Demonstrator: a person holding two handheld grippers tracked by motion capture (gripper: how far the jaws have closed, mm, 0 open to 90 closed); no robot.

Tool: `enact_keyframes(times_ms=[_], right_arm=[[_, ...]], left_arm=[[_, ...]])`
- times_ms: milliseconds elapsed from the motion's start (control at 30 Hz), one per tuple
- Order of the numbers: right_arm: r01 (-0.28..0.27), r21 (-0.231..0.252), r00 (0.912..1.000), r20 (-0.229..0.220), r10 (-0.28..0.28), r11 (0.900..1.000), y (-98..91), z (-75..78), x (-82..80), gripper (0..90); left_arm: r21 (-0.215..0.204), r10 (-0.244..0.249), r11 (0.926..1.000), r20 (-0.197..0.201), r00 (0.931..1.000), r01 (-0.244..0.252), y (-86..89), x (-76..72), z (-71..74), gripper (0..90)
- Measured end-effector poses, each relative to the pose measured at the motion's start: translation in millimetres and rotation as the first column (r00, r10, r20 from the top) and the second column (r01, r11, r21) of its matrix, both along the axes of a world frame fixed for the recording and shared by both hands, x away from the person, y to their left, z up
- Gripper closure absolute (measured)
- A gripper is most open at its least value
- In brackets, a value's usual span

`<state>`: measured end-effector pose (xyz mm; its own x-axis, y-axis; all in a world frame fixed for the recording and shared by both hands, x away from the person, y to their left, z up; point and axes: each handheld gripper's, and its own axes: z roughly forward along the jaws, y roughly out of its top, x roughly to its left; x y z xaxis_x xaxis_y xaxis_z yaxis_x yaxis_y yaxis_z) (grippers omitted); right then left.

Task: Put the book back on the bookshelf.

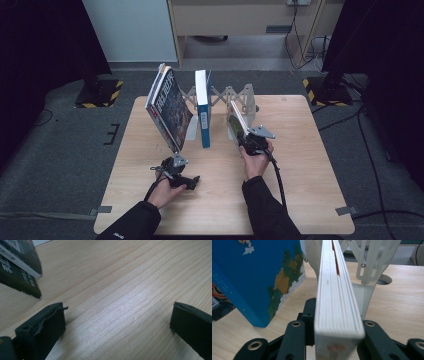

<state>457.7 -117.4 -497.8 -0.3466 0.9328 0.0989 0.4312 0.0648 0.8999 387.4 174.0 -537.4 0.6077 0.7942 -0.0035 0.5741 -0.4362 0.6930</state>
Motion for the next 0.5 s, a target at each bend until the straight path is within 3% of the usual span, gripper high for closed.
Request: enact_keyframes(times_ms=[133, 267, 300, 500], right_arm=[[-0.008, 0.003, 0.9999, -0.006, 0.008, 1.0000, -4.7, -1.7, -5.5, 66.7], [-0.003, -0.010, 1.0000, 0.004, 0.003, 0.9999, -8.2, -3.6, -11.6, 73.7], [-0.003, 0.008, 1.0000, 0.005, 0.003, 1.0000, -9.2, -4.3, -12.4, 74.5], [0.038, 0.001, 0.9979, 0.052, -0.038, 0.9993, -5.4, -4.4, -14.1, 75.1]], left_arm=[[0.000, 0.000, 1.0000, 0.000, 1.0000, 0.000, 0.0, 0.0, 0.0, 0.0], [0.000, 0.000, 1.0000, 0.000, 1.0000, 0.000, 0.0, 0.0, 0.0, 0.0], [0.000, 0.000, 1.0000, 0.000, 1.0000, 0.000, 0.0, 0.0, 0.0, 0.0], [0.000, 0.000, 1.0000, 0.000, 1.0000, 0.000, 0.0, 0.0, 0.0, 0.0]])
